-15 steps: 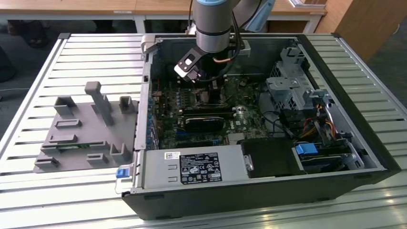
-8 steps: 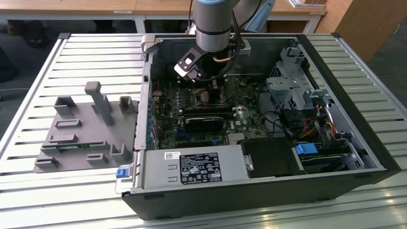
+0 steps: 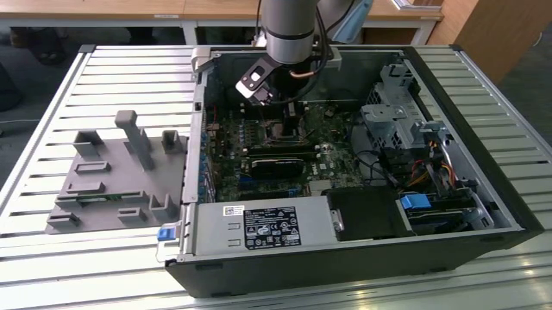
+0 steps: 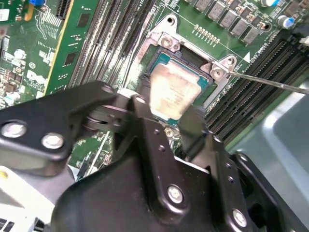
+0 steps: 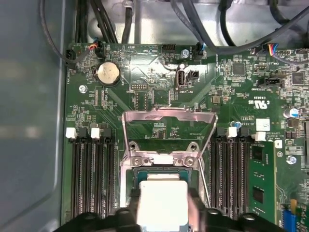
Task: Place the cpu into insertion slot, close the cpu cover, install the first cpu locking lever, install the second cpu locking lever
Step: 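Place the cpu into insertion slot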
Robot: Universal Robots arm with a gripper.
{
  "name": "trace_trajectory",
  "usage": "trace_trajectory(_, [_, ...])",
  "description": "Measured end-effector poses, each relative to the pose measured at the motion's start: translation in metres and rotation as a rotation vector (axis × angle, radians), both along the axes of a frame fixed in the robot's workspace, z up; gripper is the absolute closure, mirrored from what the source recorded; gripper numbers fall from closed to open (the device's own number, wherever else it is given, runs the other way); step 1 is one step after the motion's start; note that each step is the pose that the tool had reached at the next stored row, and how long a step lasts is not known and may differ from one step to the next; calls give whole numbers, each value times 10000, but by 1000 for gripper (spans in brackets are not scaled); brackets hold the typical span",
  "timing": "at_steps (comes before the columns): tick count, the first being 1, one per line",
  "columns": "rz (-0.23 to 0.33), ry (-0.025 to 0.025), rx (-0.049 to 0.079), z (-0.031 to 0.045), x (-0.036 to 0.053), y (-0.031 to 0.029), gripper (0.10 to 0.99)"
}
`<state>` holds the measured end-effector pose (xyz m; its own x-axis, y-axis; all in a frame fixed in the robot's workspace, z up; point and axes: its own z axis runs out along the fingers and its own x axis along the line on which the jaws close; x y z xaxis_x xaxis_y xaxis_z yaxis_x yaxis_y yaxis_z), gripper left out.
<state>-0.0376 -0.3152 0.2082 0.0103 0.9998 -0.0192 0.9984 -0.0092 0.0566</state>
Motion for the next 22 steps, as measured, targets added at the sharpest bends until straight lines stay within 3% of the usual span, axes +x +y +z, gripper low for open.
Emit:
trace_trajectory(2, [0,5,-1,17,0,0,671])
trace_trajectory(3, [0,7,-1,21,0,0,671])
trace_trajectory(5, [0,8,0,28,1,0,788])
trace_trajectory(6, [0,9,-1,32,1,0,788])
trace_trajectory(9, [0,10,-1,48,1,0,965])
trace_trajectory(22, [0,8,1,89,1,0,980])
